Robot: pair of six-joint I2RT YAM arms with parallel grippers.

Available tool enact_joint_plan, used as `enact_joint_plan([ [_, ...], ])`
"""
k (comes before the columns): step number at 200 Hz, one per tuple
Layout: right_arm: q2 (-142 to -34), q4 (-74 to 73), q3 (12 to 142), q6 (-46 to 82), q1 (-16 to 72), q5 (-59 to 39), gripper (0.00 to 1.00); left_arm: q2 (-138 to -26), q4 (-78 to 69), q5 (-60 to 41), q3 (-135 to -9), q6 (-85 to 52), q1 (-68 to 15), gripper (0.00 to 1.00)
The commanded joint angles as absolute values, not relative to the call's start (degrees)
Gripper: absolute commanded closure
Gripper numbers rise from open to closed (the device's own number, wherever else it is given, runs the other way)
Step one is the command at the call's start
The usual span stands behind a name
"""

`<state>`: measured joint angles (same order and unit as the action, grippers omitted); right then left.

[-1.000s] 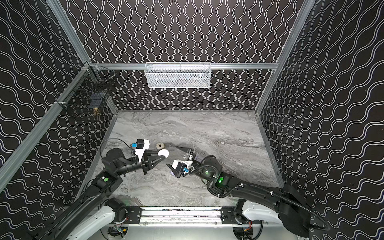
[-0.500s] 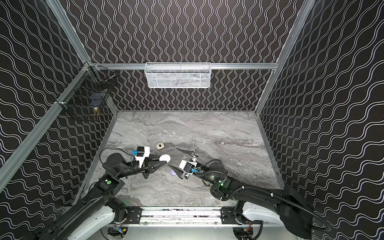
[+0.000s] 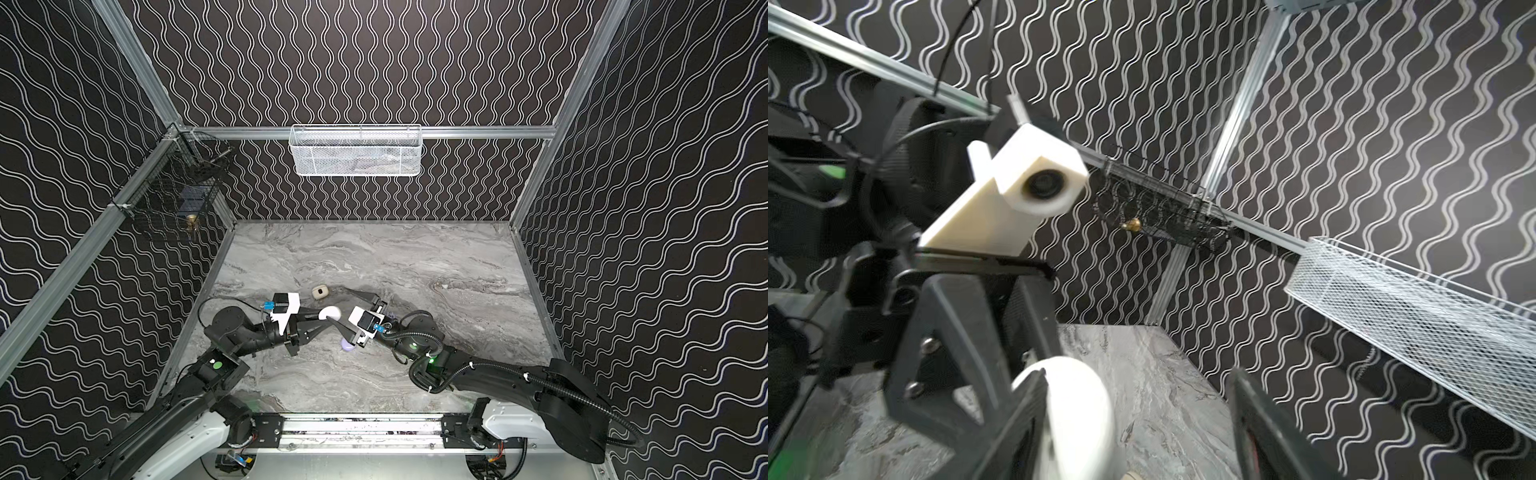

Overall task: Insert the wireless bluetooth earbuds into the charging case
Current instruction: 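Open the right gripper and draw it back from the white case, then move the right gripper over the white earbuds on the table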

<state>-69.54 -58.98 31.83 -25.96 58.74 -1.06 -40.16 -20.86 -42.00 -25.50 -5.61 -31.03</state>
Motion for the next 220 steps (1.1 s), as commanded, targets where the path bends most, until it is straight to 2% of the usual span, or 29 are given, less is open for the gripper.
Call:
enact_joint_plan([
  [1,-69.8,-62.4,32.3,-25.2,58.7,5.6,0.29,-39.6,-22.6,-45.1,-25.6,-4.1,-31.3,1.0],
  [64,-69.2,-60.5,32.5,-22.4,58.7,7.9,0.29,-38.3,-24.2,-44.6,-24.3,-4.4,-31.3,1.0],
  [90,-66.1,-58.2,32.3,-18.6,58.7,11.6,0.26,-37.4,-25.3,-40.8,-22.8,-4.8,-31.3,1.0],
  [125,-63.5,-39.9,38.0,-5.0,55.3,21.9,0.33,-35.8,-29.1,-32.8,-19.7,-8.0,-31.0,1.0],
  [157,-69.7,-18.0,47.3,8.5,46.8,20.4,0.36,-33.2,-29.5,-28.1,-17.8,-9.8,-27.6,1.0],
  [181,-75.7,-11.0,50.6,14.9,44.7,20.7,0.4,-33.2,-32.1,-32.6,-17.4,-11.9,-23.8,1.0],
  [220,-81.1,-4.4,50.9,23.6,44.7,19.1,0.39,-29.5,-28.7,-34.9,-16.9,-11.0,-23.7,1.0],
])
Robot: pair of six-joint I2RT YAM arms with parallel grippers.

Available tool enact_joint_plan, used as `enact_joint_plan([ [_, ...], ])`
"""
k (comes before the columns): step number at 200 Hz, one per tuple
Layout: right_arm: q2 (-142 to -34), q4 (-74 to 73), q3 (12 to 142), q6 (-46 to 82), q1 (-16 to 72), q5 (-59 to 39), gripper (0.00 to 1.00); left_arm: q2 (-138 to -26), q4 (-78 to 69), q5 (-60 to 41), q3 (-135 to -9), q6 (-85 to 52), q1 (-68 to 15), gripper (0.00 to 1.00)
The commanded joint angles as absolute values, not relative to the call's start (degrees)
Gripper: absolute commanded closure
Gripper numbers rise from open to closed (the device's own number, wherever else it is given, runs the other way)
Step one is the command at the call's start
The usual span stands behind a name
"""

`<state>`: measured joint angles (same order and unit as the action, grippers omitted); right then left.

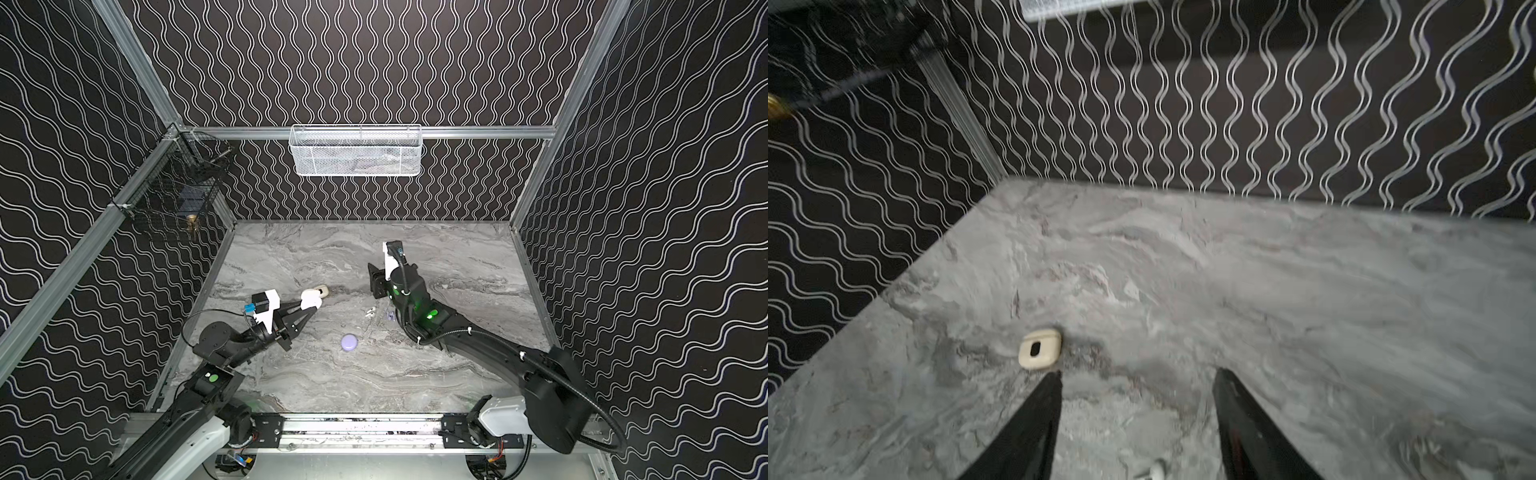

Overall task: Insert the wireless bluetooth earbuds into the charging case
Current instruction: 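Move the right gripper over the white earbuds on the table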

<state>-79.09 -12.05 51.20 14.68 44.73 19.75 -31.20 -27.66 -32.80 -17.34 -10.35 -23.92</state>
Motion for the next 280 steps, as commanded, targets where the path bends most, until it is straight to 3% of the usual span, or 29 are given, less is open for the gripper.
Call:
enact_joint_plan([
  [1,-81.2,-4.3,50.8,23.8,44.7,19.1,0.39,-29.4,-28.8,-35.0,-16.8,-11.1,-23.7,1.0],
  [58,-87.2,-3.1,44.5,31.2,45.6,15.3,0.44,-31.2,-31.4,-38.0,-16.7,-12.7,-23.7,1.0],
  [186,-105.7,7.8,60.4,29.5,48.4,21.9,0.49,-35.0,-33.7,-36.2,-16.7,-11.6,-23.7,1.0],
  [280,-112.0,12.2,65.8,27.8,51.2,26.1,0.32,-34.9,-33.6,-36.1,-16.8,-11.6,-23.7,1.0],
])
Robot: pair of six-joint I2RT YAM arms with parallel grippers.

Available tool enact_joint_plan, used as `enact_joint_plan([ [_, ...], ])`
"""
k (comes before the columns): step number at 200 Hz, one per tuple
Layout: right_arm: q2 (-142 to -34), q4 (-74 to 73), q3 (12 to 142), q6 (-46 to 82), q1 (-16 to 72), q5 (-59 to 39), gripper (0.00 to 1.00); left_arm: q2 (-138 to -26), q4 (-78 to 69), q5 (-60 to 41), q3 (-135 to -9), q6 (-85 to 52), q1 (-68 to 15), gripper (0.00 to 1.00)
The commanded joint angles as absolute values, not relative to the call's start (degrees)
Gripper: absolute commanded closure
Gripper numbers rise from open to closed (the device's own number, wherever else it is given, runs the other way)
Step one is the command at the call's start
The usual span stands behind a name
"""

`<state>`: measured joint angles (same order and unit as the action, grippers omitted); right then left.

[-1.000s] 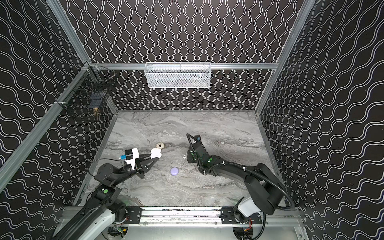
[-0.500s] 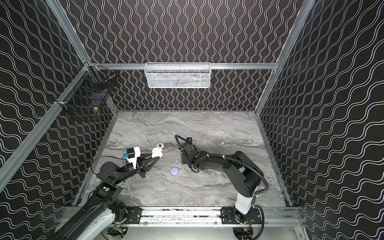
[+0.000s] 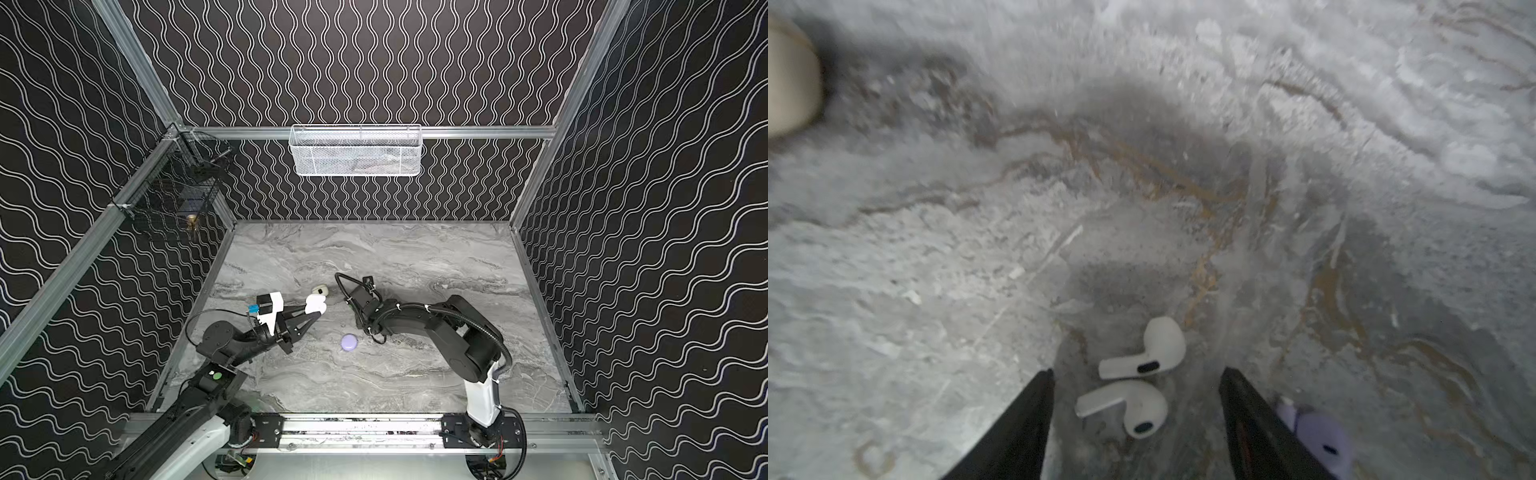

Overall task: Insert the wireless bluetooth earbuds into the charging case
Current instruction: 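Move the right gripper over the white earbuds on the table, then lower the right gripper and align it over one white earbud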

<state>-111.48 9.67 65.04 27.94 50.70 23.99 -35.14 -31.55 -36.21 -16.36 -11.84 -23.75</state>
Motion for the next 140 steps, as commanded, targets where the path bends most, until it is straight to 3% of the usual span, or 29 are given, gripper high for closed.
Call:
enact_joint_plan([
  [1,-112.0,12.2,65.7,27.8,51.2,26.0,0.32,-34.8,-33.6,-36.1,-16.8,-11.5,-23.7,1.0],
  [140,-99.5,6.4,55.1,26.5,51.2,23.7,0.32,-34.6,-33.8,-36.3,-16.7,-11.9,-23.7,1.0],
])
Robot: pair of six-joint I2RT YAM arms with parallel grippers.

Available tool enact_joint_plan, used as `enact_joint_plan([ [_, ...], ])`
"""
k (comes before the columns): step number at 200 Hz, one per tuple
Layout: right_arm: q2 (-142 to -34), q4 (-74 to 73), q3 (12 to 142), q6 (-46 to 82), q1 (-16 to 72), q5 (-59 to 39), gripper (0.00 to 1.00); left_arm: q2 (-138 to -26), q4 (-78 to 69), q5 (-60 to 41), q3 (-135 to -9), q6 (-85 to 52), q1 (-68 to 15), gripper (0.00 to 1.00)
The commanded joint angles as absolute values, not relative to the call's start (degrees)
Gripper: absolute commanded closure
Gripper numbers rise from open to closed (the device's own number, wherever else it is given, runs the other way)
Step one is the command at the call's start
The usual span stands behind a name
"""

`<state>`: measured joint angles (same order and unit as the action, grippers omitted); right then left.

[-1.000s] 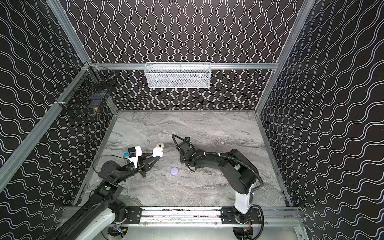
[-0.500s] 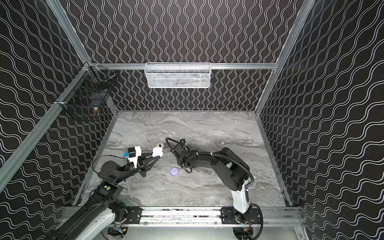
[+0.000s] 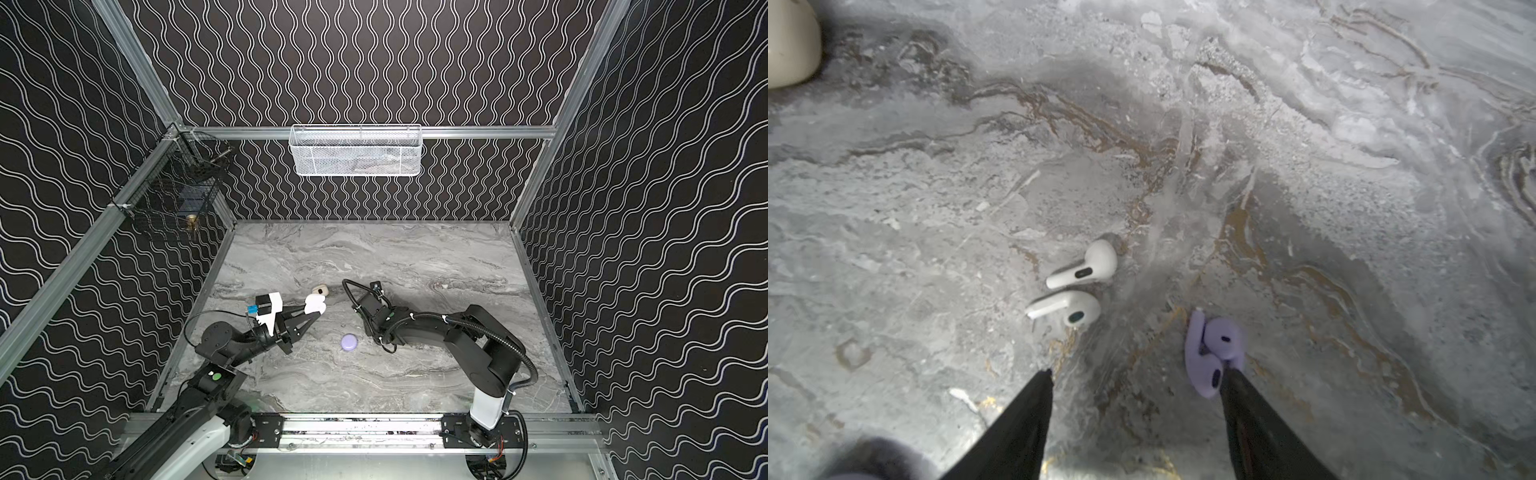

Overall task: Insert the wireless bluetooth earbuds into the charging case
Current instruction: 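Lower the right gripper and align it over one white earbud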

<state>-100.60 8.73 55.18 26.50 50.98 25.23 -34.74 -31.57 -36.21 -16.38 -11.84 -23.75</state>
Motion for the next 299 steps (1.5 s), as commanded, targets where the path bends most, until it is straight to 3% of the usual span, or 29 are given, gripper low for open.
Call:
enact_joint_plan([
  [1,-99.5,6.3,55.1,26.5,51.2,23.6,0.32,-34.6,-33.8,-36.4,-16.7,-11.9,-23.7,1.0],
  [102,-111.0,10.0,64.0,27.5,50.9,29.0,0.28,-34.3,-33.6,-36.2,-16.6,-11.6,-23.7,1.0],
  [175,-109.1,9.9,60.3,28.2,50.3,30.7,0.4,-34.6,-33.9,-36.2,-16.7,-11.7,-23.7,1.0],
  [257,-104.3,9.8,55.8,28.2,50.0,32.9,0.44,-34.7,-33.9,-36.6,-17.4,-11.9,-23.7,1.0],
  [299,-101.4,8.6,55.4,28.7,49.6,29.8,0.52,-34.8,-34.0,-36.6,-17.4,-12.0,-23.7,1.0],
])
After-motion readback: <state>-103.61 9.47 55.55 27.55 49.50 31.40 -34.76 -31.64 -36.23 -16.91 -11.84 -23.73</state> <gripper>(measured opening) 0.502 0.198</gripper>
